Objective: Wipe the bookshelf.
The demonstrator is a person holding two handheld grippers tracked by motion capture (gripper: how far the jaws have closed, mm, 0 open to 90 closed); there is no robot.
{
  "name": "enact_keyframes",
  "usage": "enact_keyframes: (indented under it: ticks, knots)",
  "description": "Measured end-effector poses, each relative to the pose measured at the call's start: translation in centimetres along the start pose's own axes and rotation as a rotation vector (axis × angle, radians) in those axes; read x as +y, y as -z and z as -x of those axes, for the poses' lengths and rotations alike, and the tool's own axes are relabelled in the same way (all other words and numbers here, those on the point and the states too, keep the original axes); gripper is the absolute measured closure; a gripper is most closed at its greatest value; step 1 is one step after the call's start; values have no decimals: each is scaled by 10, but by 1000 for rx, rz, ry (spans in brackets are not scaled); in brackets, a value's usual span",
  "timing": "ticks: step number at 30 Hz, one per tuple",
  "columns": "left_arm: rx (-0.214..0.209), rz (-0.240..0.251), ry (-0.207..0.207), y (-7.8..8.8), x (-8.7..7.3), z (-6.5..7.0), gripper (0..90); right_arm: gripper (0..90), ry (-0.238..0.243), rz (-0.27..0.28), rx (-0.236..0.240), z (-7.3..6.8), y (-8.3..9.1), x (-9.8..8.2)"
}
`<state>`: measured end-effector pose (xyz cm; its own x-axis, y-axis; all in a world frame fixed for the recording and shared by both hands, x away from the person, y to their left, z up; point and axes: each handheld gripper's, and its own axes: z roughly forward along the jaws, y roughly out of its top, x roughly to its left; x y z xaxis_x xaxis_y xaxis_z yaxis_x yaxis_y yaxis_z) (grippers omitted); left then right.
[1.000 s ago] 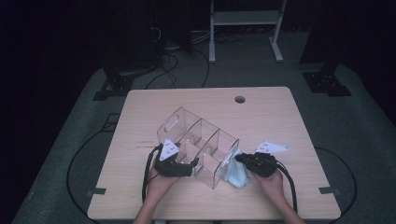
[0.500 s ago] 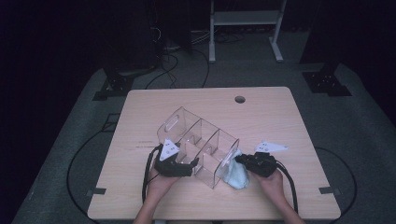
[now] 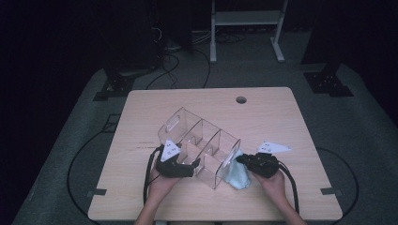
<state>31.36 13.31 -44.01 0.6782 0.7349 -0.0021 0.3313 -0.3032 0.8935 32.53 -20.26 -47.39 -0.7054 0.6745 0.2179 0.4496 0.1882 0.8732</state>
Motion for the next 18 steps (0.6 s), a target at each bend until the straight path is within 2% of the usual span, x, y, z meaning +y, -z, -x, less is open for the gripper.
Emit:
enact_keyframes:
  ticks: [4,6,11,16,18]
  knots:
    - [-1,0,-1,0,0,0,73,817,9,35,-4,0,4,5]
    - [-1,0,0,0,0,0,73,817,-5,43,3,1,4,3]
    - [-2,0,-1,0,0,0,73,816,-18,13,9,4,0,-1]
    - [-1,1,0,0,0,0,71,816,10,44,6,-2,6,6]
    - [-2,-1,0,0,0,0,71,816,-3,44,16,0,4,3]
